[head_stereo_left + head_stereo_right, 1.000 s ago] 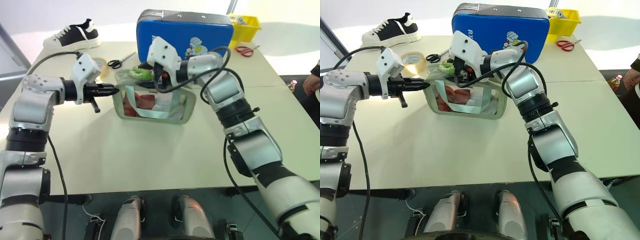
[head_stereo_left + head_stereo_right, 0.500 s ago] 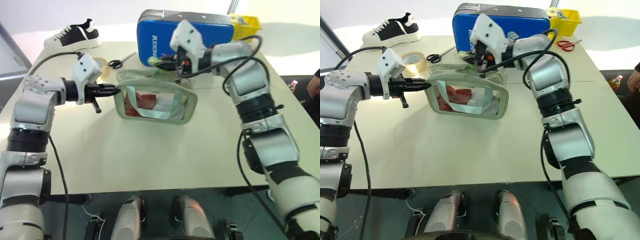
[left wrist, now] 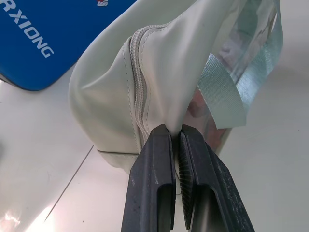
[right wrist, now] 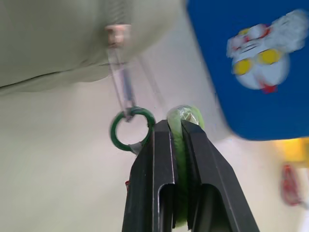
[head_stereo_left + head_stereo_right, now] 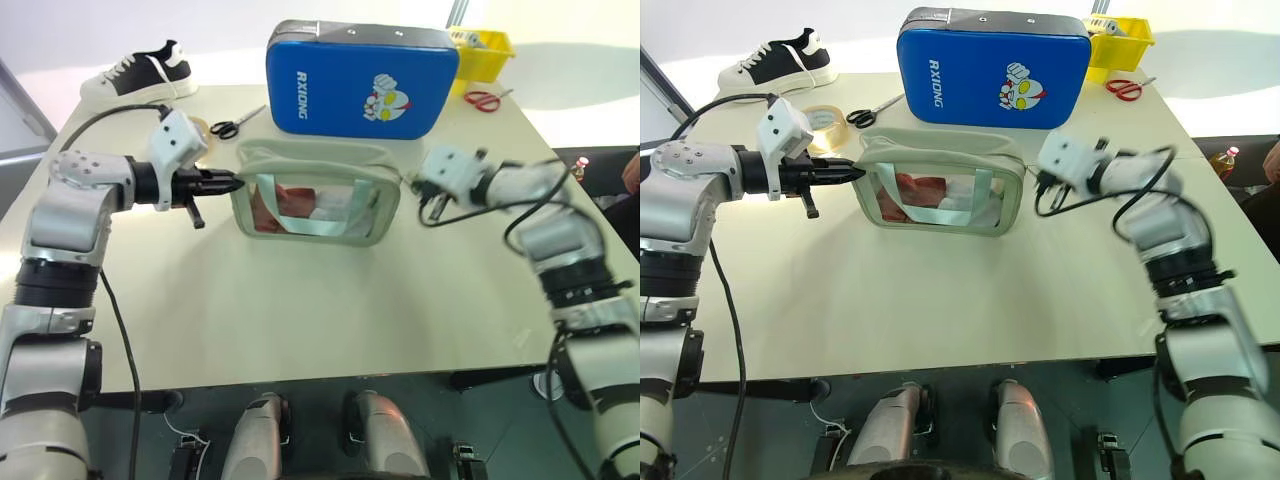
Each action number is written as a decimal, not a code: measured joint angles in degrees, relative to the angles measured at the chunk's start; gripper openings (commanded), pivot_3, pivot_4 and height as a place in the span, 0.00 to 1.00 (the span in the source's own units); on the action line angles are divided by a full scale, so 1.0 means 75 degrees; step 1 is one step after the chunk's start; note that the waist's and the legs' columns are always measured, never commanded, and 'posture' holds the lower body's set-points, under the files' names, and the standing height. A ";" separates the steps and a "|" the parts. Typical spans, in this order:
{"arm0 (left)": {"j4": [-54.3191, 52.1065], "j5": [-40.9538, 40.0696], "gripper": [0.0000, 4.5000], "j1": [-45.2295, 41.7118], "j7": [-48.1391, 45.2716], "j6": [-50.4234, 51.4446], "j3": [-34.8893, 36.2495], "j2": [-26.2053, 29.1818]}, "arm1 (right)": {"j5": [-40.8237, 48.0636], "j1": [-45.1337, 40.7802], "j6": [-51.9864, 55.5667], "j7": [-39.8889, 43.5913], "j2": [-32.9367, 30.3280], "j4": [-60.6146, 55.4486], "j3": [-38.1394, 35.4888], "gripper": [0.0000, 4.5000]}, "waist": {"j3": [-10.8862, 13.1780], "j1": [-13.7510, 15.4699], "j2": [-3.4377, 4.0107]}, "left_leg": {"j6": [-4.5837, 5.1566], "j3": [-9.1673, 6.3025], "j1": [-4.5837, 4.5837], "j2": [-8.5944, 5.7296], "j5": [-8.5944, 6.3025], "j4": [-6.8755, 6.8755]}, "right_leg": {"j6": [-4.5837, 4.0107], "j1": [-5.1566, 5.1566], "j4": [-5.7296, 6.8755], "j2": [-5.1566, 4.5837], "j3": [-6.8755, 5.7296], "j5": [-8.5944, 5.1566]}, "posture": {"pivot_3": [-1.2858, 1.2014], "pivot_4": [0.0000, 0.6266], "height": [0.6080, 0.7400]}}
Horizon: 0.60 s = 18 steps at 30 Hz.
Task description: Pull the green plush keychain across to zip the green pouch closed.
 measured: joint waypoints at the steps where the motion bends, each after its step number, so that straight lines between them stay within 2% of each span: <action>1: 0.0001 -0.0001 0.00 0.0000 0.0000 0.0003 -0.0002 -0.0004 | 0.0021 0.0189 0.0119 -0.0068 0.0300 -0.0001 0.0048 0.02 | 0.0000 0.0002 0.0000 | 0.0001 0.0001 -0.0001 0.0000 0.0000 0.0001 | 0.0000 -0.0001 0.0001 0.0000 0.0001 0.0000 | 0.52 0.24 1.00; 4: 0.0031 0.0034 0.00 0.0000 0.0023 0.0041 -0.0003 -0.0005 | 0.0217 0.0444 0.0588 -0.0268 0.1024 -0.0025 -0.0026 0.02 | 0.0000 0.0000 0.0000 | 0.0002 0.0000 0.0000 -0.0001 0.0000 0.0002 | 0.0000 0.0001 0.0004 0.0001 0.0001 0.0001 | 0.52 0.24 1.00; 9: 0.0031 0.0035 0.00 -0.0009 0.0024 0.0082 -0.0002 -0.0010 | 0.0302 0.0461 0.0855 -0.0354 0.1174 -0.0022 -0.0157 0.02 | -0.0001 0.0002 -0.0001 | 0.0002 -0.0003 0.0002 -0.0001 0.0000 0.0002 | 0.0000 0.0004 0.0003 0.0002 0.0001 0.0000 | 0.52 0.24 1.00; 11: 0.0029 0.0033 0.00 -0.0016 0.0021 0.0082 -0.0002 -0.0042 | 0.0633 0.0432 0.1122 -0.0273 0.1193 -0.0010 -0.0443 0.17 | 0.0000 0.0011 0.0000 | 0.0002 -0.0004 0.0001 -0.0002 0.0000 0.0002 | 0.0000 0.0004 0.0003 0.0002 0.0001 0.0000 | 0.52 0.24 1.00; 13: 0.0029 0.0033 0.00 -0.0017 0.0020 0.0081 -0.0003 -0.0046 | 0.0983 0.0319 0.1398 -0.0079 0.1104 -0.0008 -0.0760 0.36 | 0.0001 0.0021 0.0001 | 0.0003 -0.0004 -0.0001 -0.0004 0.0000 0.0003 | 0.0000 0.0004 0.0002 0.0001 0.0002 0.0001 | 0.52 0.24 1.00; 14: 0.0028 0.0032 0.00 -0.0017 0.0021 0.0081 -0.0003 -0.0048 | 0.1115 0.0249 0.1500 0.0015 0.1024 -0.0011 -0.0865 0.41 | 0.0001 0.0026 0.0001 | 0.0003 -0.0004 -0.0001 -0.0004 0.0000 0.0003 | 0.0000 0.0004 0.0001 0.0001 0.0001 0.0001 | 0.52 0.24 1.00; 15: 0.0026 0.0030 0.00 -0.0017 0.0020 0.0080 -0.0003 -0.0052 | 0.1182 0.0182 0.1569 0.0082 0.0934 -0.0011 -0.0922 0.49 | 0.0002 0.0033 0.0003 | 0.0003 -0.0005 -0.0002 -0.0004 0.0000 0.0003 | 0.0000 0.0003 0.0002 0.0001 0.0001 0.0001 | 0.52 0.24 1.00; 18: 0.0027 0.0007 0.24 -0.0017 0.0026 0.0120 0.0011 -0.0063 | 0.1515 -0.0313 0.1972 0.0615 0.0165 -0.0155 -0.1252 0.81 | 0.0005 0.0050 0.0007 | 0.0007 -0.0007 -0.0005 -0.0008 -0.0003 0.0003 | 0.0000 0.0001 -0.0002 -0.0002 0.0001 0.0000 | 0.52 0.24 1.00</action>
